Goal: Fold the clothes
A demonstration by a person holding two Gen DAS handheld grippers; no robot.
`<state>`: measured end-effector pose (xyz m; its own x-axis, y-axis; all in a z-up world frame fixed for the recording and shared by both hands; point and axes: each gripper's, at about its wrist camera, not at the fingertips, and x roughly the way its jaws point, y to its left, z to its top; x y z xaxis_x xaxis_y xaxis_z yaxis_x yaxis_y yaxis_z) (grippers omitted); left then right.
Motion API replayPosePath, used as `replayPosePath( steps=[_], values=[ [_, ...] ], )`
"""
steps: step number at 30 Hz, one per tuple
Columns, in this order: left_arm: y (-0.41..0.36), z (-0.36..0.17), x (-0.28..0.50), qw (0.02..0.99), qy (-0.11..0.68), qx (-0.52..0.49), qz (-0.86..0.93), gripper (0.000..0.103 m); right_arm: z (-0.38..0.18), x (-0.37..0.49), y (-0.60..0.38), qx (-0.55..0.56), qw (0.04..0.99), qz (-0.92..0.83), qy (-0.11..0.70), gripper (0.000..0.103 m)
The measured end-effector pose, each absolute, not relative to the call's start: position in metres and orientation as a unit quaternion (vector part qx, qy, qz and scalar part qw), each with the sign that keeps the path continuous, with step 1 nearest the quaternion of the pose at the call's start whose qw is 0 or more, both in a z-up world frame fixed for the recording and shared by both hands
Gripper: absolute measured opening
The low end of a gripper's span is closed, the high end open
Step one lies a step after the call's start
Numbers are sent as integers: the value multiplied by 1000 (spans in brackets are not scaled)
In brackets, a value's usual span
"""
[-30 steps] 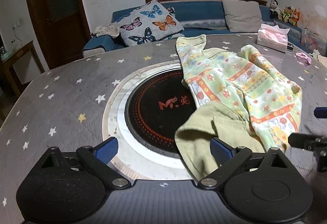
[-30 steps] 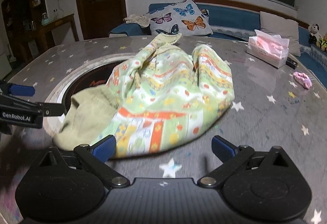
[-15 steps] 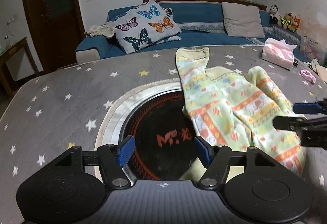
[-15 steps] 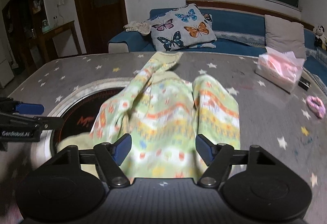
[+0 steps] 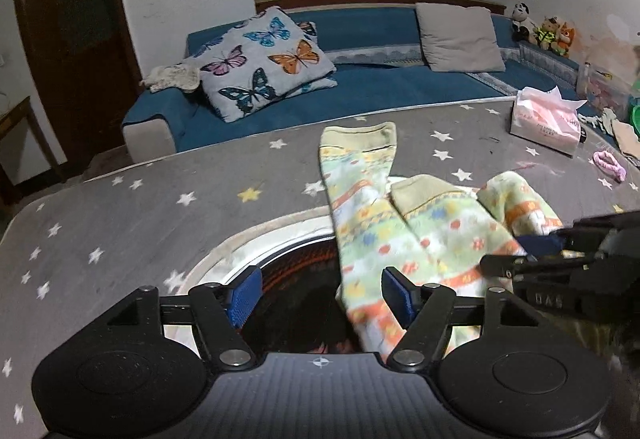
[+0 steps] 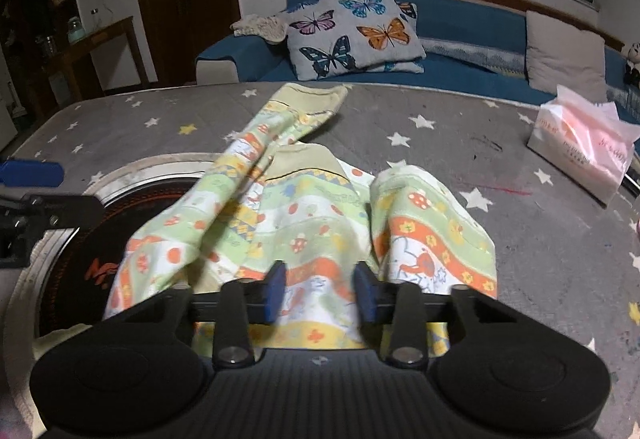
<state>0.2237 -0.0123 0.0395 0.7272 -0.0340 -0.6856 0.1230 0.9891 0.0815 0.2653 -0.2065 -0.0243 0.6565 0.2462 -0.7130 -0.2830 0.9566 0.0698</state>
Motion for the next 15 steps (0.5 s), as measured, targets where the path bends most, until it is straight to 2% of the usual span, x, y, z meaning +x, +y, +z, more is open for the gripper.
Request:
replayPosePath(
  steps=[1, 4, 9, 10, 12, 13, 15],
  values=[
    [-15, 38, 230, 926, 371, 61, -45, 70, -26, 266, -208, -21, 909, 146, 389, 18],
    [-24, 29, 249, 920, 384, 65, -52, 70, -22, 262, -215, -13, 912, 148, 382, 5],
    [-38, 7, 271, 909, 405, 77, -59, 66, -4, 246, -229, -5, 922, 147, 357, 4],
    [-39, 4, 274, 907, 410, 77, -62, 62, 0, 241, -233, -2, 925, 146, 351, 4],
    [-40, -1, 276, 904, 416, 75, -72, 44, 10, 231, -243, 4, 930, 141, 340, 4],
    [-41, -4, 277, 902, 418, 74, -76, 39, 15, 224, -248, 7, 932, 138, 335, 4],
    [-41, -5, 275, 901, 418, 72, -89, 20, 25, 213, -259, 14, 937, 129, 325, 4]
  ],
)
